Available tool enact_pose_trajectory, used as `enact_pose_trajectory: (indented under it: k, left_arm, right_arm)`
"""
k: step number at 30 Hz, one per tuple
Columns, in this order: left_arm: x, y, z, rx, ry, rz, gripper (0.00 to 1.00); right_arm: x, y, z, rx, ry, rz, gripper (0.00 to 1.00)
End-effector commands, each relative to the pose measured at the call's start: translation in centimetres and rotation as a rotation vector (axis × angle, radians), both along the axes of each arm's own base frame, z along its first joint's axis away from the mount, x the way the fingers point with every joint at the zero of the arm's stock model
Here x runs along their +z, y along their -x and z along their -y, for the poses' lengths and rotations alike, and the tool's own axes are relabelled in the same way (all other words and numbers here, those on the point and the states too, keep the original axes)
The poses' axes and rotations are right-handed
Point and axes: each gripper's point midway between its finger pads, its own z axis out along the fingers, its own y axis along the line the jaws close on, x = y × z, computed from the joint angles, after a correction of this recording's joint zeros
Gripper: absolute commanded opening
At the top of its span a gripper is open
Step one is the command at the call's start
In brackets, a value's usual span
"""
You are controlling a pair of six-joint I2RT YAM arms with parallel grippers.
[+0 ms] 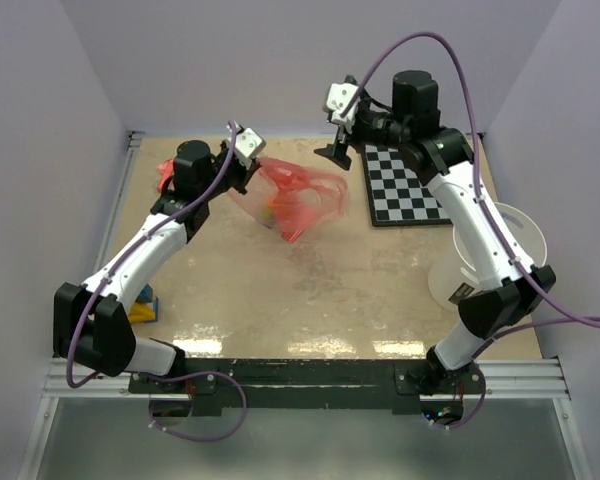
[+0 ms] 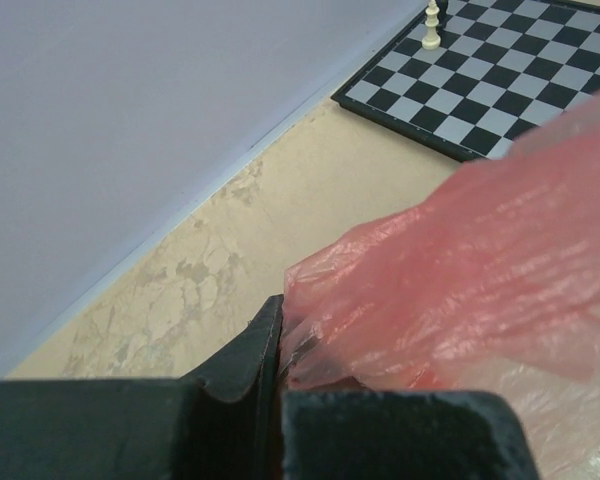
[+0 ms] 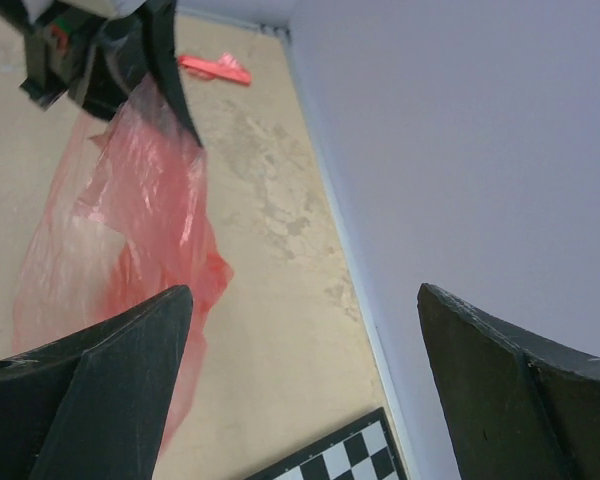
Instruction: Put the trash bags into the trash bin
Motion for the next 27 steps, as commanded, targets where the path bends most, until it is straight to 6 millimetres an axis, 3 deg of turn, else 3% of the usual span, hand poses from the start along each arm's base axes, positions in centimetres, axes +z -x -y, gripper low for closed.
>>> enact_pose_trajectory:
  k: [1, 4, 8, 13, 18, 23, 27]
  left_arm:
    - [3.9, 0.0, -0.3, 0.009, 0.017, 0.092, 0.00]
    - [3.9, 0.0, -0.4, 0.012, 0.015, 0.090, 0.00]
    - [3.8, -0.2, -0.6, 0.029, 0.016, 0.084, 0.00]
    - [4.0, -0.4, -0.9, 0.053, 0.019, 0.084, 0.00]
    - [4.1, -0.7, -1.3, 0.078, 0.019, 0.083, 0.00]
    - [4.6, -0.8, -1.5, 0.099, 0.032, 0.092, 0.00]
    - [4.9, -0.6, -1.6, 0.104, 0.045, 0.093, 0.00]
  right_arm:
    - [-3.8, 1.6, -1.8, 0.153, 0.115, -0.095, 0.99]
    - [-4.7, 2.4, -2.3, 0.200, 0.127, -0.148, 0.99]
    - [-3.1, 4.1, -3.0, 0.227, 0.044, -0.190, 0.99]
    - [-5.2, 6.3, -4.0, 0.225, 0.051, -0.228, 0.99]
    - [-4.0, 7.1, -4.8, 0.178, -0.105, -0.341, 0.99]
    - [-5.7, 4.8, -4.2, -0.102, -0.208, -0.403, 0.99]
    - [-7.2, 3.5, -4.0, -0.186, -0.241, -0.450, 0.98]
